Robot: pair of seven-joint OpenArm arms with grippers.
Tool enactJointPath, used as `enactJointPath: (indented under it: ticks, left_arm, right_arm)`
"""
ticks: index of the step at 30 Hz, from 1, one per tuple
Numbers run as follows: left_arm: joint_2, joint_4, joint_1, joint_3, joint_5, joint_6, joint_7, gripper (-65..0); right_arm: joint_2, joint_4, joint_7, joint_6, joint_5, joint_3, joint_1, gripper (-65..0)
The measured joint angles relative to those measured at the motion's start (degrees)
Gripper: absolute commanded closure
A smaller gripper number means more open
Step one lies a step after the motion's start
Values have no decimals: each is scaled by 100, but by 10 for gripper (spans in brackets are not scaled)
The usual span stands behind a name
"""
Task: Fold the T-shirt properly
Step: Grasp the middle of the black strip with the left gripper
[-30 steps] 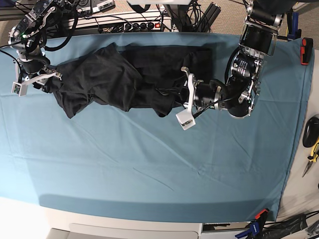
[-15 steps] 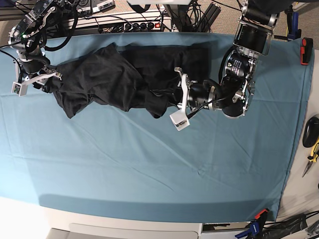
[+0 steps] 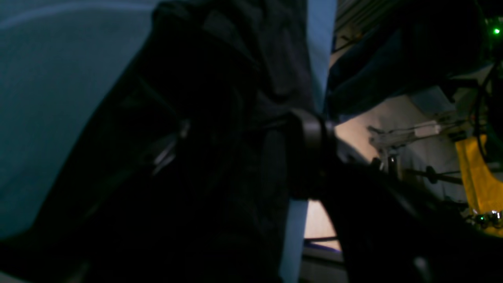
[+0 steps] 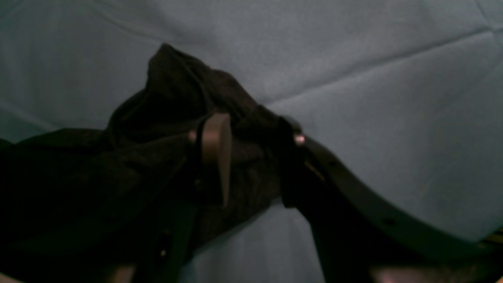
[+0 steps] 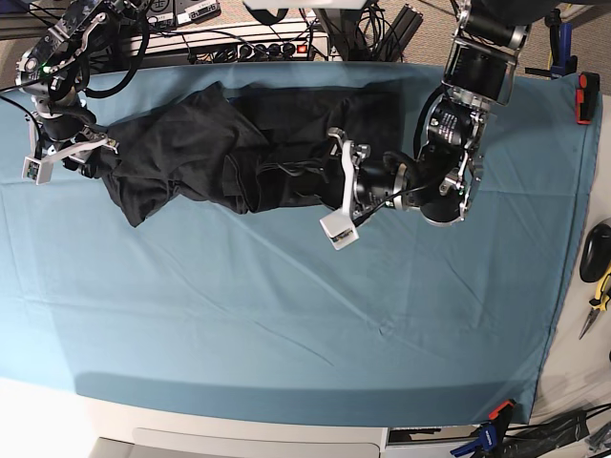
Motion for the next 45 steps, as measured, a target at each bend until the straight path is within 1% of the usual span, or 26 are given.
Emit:
enactJointPath:
  ticks: [3, 4, 9, 11, 13, 14, 15, 17, 21, 23, 24, 26, 28, 32, 33, 37, 38, 42, 45]
  left_arm:
    - [-28, 0, -63, -46, 0, -2, 55, -34]
    - [-48, 0, -103, -85, 11, -2, 90, 0]
    - [-208, 0, -304, -304, -37, -2, 22, 0]
    - [-223, 0, -297, -345, 275, 0, -70, 0]
    - [-225, 0, -236, -334, 669, 354, -229, 0]
    - [-232, 0, -188, -337, 758, 494, -291, 0]
    - [-234, 0, -131, -339, 807, 557, -278, 0]
    - [-203, 0, 4, -339, 951, 656, -295, 0]
    - [-166, 0, 205, -332, 1207, 710, -422, 0]
    - [-170, 0, 195, -332, 1314, 715, -439, 0]
    - [-170, 0, 188, -332, 1403, 824, -516, 0]
    - [-170, 0, 188, -332, 1633, 887, -699, 0]
    - [-166, 0, 186, -332, 1832, 1021, -809, 0]
    - [-170, 0, 79, -334, 2133, 1067, -850, 0]
    - [-168, 2, 61, -332, 2166, 1189, -894, 0]
    - [-166, 2, 94, -332, 2216, 1187, -894, 0]
    - [-168, 2, 98, -332, 2168, 1185, -846, 0]
    - [-162, 2, 96, -332, 1663, 1185, -616, 0]
    - [-170, 2, 96, -332, 1648, 1185, -588, 0]
  right_arm:
    - [0, 0, 0, 0, 0, 0, 2, -206]
    - [0, 0, 0, -2, 2, 0, 2, -206]
    - [0, 0, 0, 0, 0, 0, 0, -206]
    - [0, 0, 0, 0, -2, 0, 2, -206]
    - [0, 0, 0, 0, -2, 0, 0, -206]
    - [0, 0, 0, 0, 0, 0, 0, -206]
    - [0, 0, 0, 0, 2, 0, 2, -206]
    - [0, 0, 0, -2, 2, 0, 0, -206]
    - [-2, 0, 0, 0, 2, 0, 2, -206]
    - [-2, 0, 0, -2, 2, 0, 2, -206]
    - [-2, 0, 0, 0, 4, 0, 2, -206]
    - [-2, 0, 0, 0, 2, 0, 2, -206]
    - [-2, 0, 0, 0, 2, 0, 0, -206]
    - [-2, 0, 7, -2, 4, 0, 2, -206]
    - [-2, 0, 7, 0, 2, 0, 2, -206]
    - [-2, 0, 28, 0, 4, 0, 2, -206]
    - [-2, 0, 28, -2, 2, 0, 2, -206]
    - [-2, 0, 28, 0, 4, 0, 2, -206]
    - [-2, 0, 28, 0, 4, 0, 2, -206]
